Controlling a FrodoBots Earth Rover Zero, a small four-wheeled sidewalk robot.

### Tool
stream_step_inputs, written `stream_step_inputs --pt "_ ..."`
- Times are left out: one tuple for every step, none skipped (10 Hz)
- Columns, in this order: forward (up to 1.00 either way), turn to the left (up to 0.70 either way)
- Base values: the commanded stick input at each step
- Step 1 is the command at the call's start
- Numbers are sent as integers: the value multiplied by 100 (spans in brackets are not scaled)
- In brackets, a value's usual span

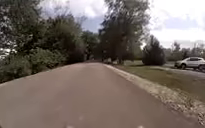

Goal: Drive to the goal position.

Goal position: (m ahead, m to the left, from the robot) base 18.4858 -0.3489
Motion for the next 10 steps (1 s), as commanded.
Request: stream_step_inputs --pt "70 0" --pt "70 0" --pt "70 0" --pt "70 0" --pt "70 0" --pt "70 0" --pt "70 0" --pt "70 0" --pt "70 0" --pt "70 0"
